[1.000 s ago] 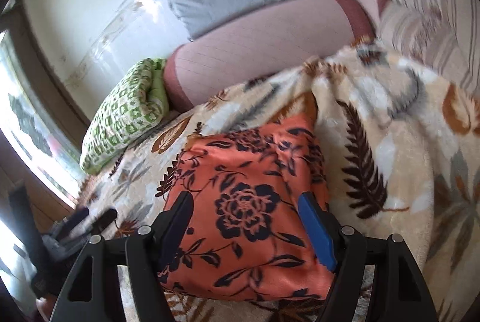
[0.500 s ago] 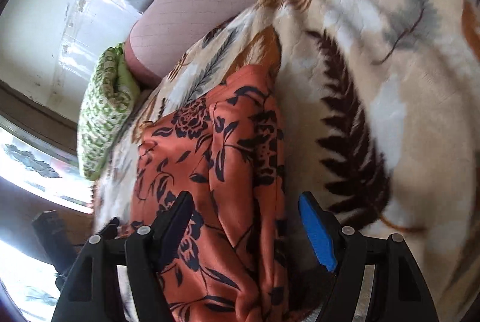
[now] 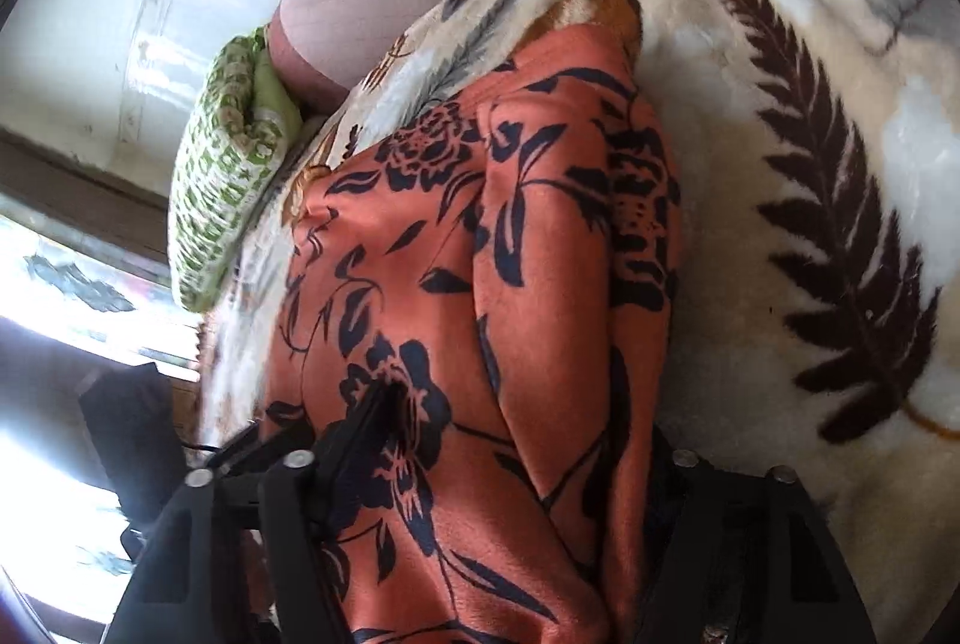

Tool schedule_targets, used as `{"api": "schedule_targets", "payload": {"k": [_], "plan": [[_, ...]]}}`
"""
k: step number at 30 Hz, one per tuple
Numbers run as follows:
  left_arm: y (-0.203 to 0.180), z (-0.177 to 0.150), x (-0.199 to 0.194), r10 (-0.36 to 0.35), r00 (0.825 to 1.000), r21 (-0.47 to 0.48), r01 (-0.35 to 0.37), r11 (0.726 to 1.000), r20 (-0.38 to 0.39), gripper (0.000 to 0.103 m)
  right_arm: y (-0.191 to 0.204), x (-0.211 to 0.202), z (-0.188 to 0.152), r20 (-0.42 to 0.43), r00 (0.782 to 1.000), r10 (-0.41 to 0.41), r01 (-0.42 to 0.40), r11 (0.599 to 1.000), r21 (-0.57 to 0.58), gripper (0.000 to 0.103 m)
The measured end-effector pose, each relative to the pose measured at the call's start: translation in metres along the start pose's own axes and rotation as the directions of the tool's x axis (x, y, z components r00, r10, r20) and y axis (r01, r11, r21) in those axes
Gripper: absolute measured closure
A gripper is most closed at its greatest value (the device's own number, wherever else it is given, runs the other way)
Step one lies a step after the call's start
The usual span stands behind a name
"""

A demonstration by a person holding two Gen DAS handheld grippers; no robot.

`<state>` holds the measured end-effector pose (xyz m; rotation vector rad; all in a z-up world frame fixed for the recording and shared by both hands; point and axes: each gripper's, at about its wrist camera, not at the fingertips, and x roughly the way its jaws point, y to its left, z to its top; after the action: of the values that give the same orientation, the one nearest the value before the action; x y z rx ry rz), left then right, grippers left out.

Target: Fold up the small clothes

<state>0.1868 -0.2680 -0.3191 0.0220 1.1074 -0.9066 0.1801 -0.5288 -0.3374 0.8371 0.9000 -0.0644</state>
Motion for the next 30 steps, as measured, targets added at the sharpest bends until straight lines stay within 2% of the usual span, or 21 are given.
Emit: {"api": "schedule_targets", "payload": {"k": [1, 3, 6, 8, 13, 19, 21, 23, 26, 28, 29, 30], "plan": [[0.001, 0.000, -0.002, 0.003, 1.000, -0.002, -0.003, 1.000, 0.009, 0.042, 0.004, -0.001, -0.001, 0.015, 1.000, -0.013, 0.013, 1.000, -0.012, 0.044], [-0.002, 0.001, -0.007, 0.013, 1.000, 0.008, -0.013, 1.000, 0.027, 0.047, 0.015, -0.007, -0.003, 0.053, 0.998, -0.029, 0.031, 0.998, -0.052, 0.053], [-0.008, 0.003, -0.020, 0.018, 0.998, 0.037, -0.020, 0.999, 0.056, 0.053, 0.030, -0.018, -0.007, 0.114, 0.993, -0.019, 0.030, 0.995, -0.095, 0.057], [-0.011, 0.005, -0.029, 0.018, 0.997, 0.046, -0.022, 0.999, 0.071, 0.055, 0.038, -0.023, -0.009, 0.148, 0.989, -0.005, 0.022, 0.993, -0.113, 0.058], [-0.011, 0.006, -0.066, 0.077, 0.987, 0.042, -0.083, 0.996, 0.141, 0.055, 0.066, -0.029, -0.015, 0.202, 0.976, 0.083, -0.050, 0.985, -0.163, 0.059], [0.015, -0.002, -0.110, 0.181, 0.958, -0.006, -0.184, 0.983, 0.224, 0.055, 0.102, -0.011, -0.025, 0.199, 0.964, 0.176, -0.136, 0.970, -0.201, 0.059], [0.031, -0.006, -0.113, 0.234, 0.947, -0.046, -0.229, 0.972, 0.219, 0.055, 0.110, 0.006, -0.031, 0.169, 0.967, 0.191, -0.159, 0.970, -0.186, 0.059], [0.045, -0.012, -0.109, 0.269, 0.946, -0.074, -0.260, 0.963, 0.182, 0.054, 0.118, 0.024, -0.041, 0.128, 0.977, 0.170, -0.144, 0.971, -0.188, 0.059], [0.069, -0.026, -0.091, 0.343, 0.934, -0.111, -0.332, 0.937, 0.098, 0.044, 0.121, 0.052, -0.056, 0.062, 0.995, 0.084, -0.072, 0.982, -0.177, 0.059], [0.081, -0.034, -0.083, 0.362, 0.929, -0.134, -0.351, 0.927, 0.076, 0.033, 0.115, 0.063, -0.059, 0.032, 0.999, 0.017, -0.012, 0.988, -0.157, 0.047], [0.081, -0.035, -0.085, 0.373, 0.924, -0.136, -0.360, 0.923, 0.081, 0.030, 0.113, 0.064, -0.059, 0.021, 1.000, 0.008, -0.004, 0.989, -0.148, 0.043], [0.078, -0.034, -0.089, 0.400, 0.913, -0.131, -0.388, 0.912, 0.083, 0.025, 0.111, 0.062, -0.058, 0.016, 1.000, 0.012, -0.009, 0.991, -0.136, 0.039]]}}
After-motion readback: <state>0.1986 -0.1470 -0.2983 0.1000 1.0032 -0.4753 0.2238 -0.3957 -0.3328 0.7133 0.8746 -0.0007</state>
